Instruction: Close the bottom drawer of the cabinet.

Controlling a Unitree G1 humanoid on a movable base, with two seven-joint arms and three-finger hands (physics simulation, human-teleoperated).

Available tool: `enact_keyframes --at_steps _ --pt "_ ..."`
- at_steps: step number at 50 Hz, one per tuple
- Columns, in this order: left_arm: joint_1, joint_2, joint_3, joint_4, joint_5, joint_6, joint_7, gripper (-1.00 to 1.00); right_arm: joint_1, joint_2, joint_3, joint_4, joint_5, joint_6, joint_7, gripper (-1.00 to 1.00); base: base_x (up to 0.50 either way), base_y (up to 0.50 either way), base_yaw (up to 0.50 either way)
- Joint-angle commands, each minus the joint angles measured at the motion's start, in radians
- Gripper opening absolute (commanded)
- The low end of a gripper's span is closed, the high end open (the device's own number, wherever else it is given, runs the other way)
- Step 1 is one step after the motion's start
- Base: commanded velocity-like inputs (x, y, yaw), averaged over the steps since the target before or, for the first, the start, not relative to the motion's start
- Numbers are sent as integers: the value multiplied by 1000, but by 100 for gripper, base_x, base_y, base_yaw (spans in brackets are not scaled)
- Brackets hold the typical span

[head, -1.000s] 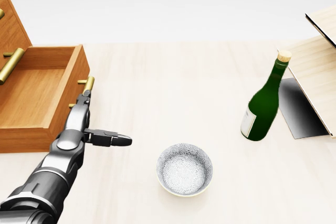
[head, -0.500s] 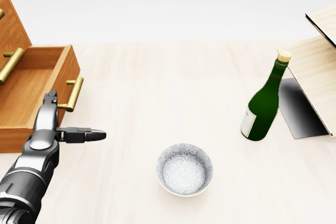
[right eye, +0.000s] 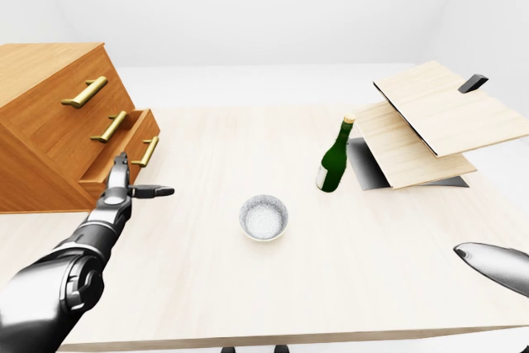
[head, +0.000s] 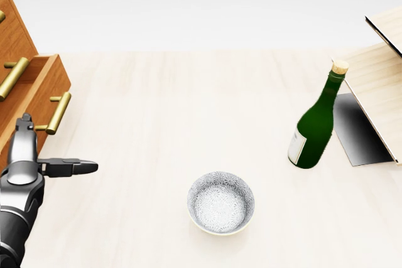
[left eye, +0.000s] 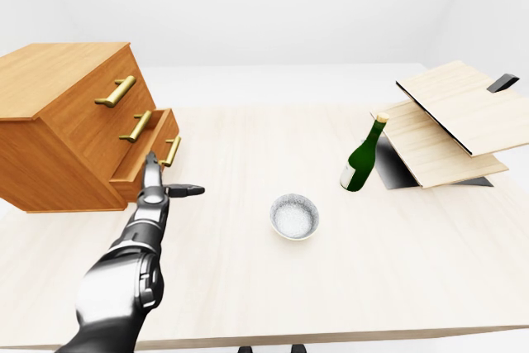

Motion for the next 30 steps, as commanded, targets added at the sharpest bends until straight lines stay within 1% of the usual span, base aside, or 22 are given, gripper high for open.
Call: enact_keyframes --at_steps 1,2,3,4,5,6,7,8,9,10,11,12,13,15,16,17,22,23,24,25,27,30 --pt "72 56 -56 15 185 37 122 100 23 -40 -2 0 43 0 -45 100 0 0 0" --pt "80 64 -72 16 231 32 144 100 22 -42 0 0 43 0 -48 100 0 0 0" --pt "84 70 -60 17 241 43 125 100 21 -45 2 0 44 0 -51 100 0 0 0" --pt "92 79 -84 18 293 45 158 100 22 -47 3 0 45 0 -53 100 0 0 0" --pt "100 88 -101 19 340 39 188 100 22 -47 6 0 43 0 -54 100 0 0 0" --pt "104 93 -88 20 350 50 176 100 21 -48 8 0 42 0 -54 100 0 0 0" --pt "108 99 -84 20 367 56 183 100 22 -48 8 0 43 0 -55 100 0 0 0" --pt "111 104 -82 20 382 57 190 100 23 -50 8 0 44 0 -57 100 0 0 0" --pt "121 118 -94 21 417 60 198 100 22 -54 9 0 46 0 -61 100 0 0 0" --pt "129 125 -119 23 467 53 220 100 22 -60 11 0 49 0 -67 100 0 0 0" --pt "133 131 -125 24 496 55 220 100 23 -67 14 0 51 0 -74 100 0 0 0" --pt "136 136 -135 25 531 56 239 100 24 -70 17 0 53 0 -78 100 0 0 0" --pt "139 144 -164 27 592 55 274 100 26 -75 18 0 57 0 -83 100 0 0 0" --pt "145 158 -194 30 682 58 292 100 29 -85 18 0 65 0 -93 100 0 0 0" --pt "148 170 -231 33 760 63 332 100 30 -89 16 0 70 0 -97 100 0 0 0" --pt "148 176 -229 33 792 61 328 100 31 -94 14 0 74 0 -101 100 0 0 0" --pt "141 208 -246 37 969 80 335 100 34 -106 20 0 80 0 -114 100 0 0 0" --pt "138 212 -230 36 977 79 335 100 35 -110 20 0 83 0 -117 100 0 0 0" --pt "135 216 -228 36 997 86 335 100 34 -113 19 0 86 0 -120 100 0 0 0" --pt "132 221 -244 37 1040 87 335 100 34 -118 19 0 91 0 -125 100 0 0 0" --pt "126 219 -217 37 1050 86 335 100 38 -122 20 0 94 0 -128 100 0 0 0" --pt "127 217 -215 37 1094 86 335 100 38 -118 16 0 94 0 -125 100 0 0 0"
